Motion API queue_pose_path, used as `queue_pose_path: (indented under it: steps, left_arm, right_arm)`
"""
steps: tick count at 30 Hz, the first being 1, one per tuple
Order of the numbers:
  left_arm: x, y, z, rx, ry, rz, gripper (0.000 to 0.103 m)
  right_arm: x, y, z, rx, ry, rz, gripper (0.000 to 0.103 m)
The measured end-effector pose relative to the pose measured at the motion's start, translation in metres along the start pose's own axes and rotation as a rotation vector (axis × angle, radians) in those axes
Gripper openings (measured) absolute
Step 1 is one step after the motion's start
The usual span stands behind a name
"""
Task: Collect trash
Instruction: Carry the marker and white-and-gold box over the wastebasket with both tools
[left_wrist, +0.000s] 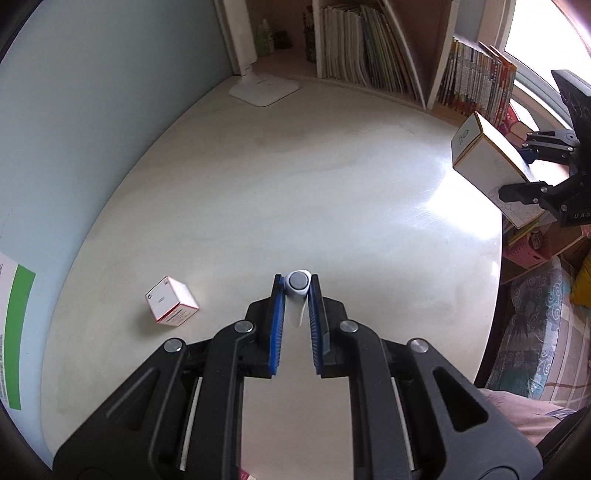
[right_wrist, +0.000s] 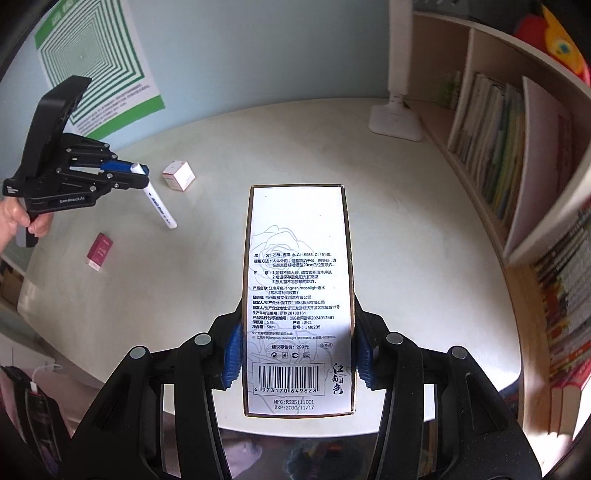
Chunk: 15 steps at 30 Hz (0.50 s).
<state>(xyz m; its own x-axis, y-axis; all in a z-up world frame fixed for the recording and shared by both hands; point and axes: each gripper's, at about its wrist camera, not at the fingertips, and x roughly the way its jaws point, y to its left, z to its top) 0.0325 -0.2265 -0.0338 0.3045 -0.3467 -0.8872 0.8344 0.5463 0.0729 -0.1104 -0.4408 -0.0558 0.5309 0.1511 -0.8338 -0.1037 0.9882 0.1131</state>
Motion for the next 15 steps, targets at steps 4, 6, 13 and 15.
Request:
queue_pose_path:
  steps: [4,6,13,15]
  left_arm:
    - [0.001,-0.048,0.013,0.051,-0.016,-0.022,0.011]
    - [0.004,-0.076,0.018,0.079,-0.017,-0.037,0.011]
    - [0.007,-0.205,0.027,0.219,-0.010,-0.127,0.011]
    - [0.009,-0.245,0.024,0.257,-0.003,-0.162,0.011]
  right_arm:
    - [-0.030,-0.018,-0.047,0.070,-0.026,-0.024,0.049]
    - [-0.045,-0.028,-0.072,0.106,-0.036,-0.036,0.049]
    - [-0.106,-0.070,-0.191,0.246,-0.025,-0.092,0.049]
    - [-0.117,-0.078,-0.224,0.284,-0.012,-0.112,0.049]
